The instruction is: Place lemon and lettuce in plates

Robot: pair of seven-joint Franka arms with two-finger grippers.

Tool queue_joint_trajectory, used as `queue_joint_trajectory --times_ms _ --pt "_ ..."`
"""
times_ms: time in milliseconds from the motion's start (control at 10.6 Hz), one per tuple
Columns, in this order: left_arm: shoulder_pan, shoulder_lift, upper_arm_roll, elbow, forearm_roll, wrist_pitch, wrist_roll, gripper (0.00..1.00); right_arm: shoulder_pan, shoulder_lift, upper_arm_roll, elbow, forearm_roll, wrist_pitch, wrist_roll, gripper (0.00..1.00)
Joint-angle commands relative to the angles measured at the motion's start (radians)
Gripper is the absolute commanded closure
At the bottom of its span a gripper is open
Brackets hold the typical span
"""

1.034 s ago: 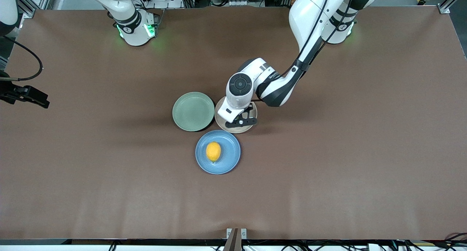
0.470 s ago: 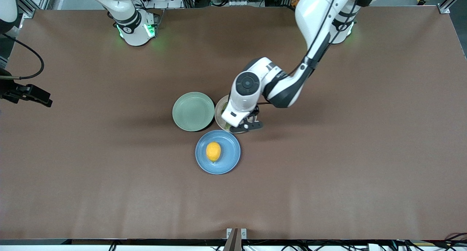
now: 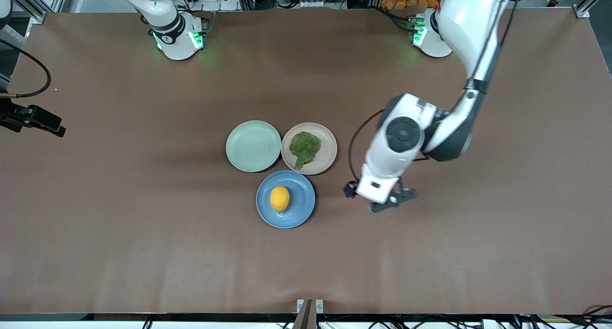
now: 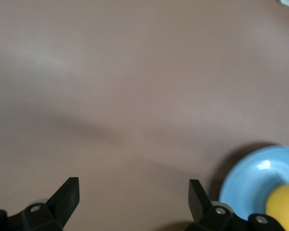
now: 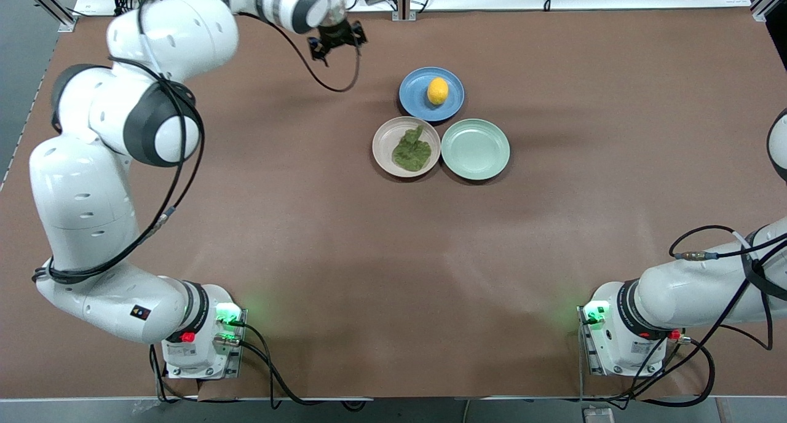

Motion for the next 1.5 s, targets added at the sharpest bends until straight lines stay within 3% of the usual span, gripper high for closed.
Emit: queue_joint_trajectory --times_ms 0,188,470,1034,1409 --pt "0.089 -0.053 -0.008 -0.018 0.021 -0.060 0.096 0.00 -0.004 -0.001 -0.002 0.014 0.017 -0.020 -0.011 0.00" --pt "0.170 -0.066 -0.011 -0.021 0.021 -0.087 0.172 0.00 -0.004 -0.001 -0.002 0.014 0.020 -0.020 -0.014 0.00" --pt "0.201 -0.120 -0.008 -0.069 0.013 -0.134 0.239 0.00 -0.004 -0.001 -0.002 0.014 0.034 -0.023 -0.014 0.00" --pt "0.318 -0.445 0.000 -0.429 -0.071 -0.142 0.487 0.00 -0.004 -0.001 -0.002 0.013 0.032 -0.034 -0.013 0.00" --pt "0.333 -0.582 0.000 -0.459 -0.102 -0.162 0.485 0.00 -0.004 -0.002 -0.002 0.013 0.032 -0.034 -0.013 0.00"
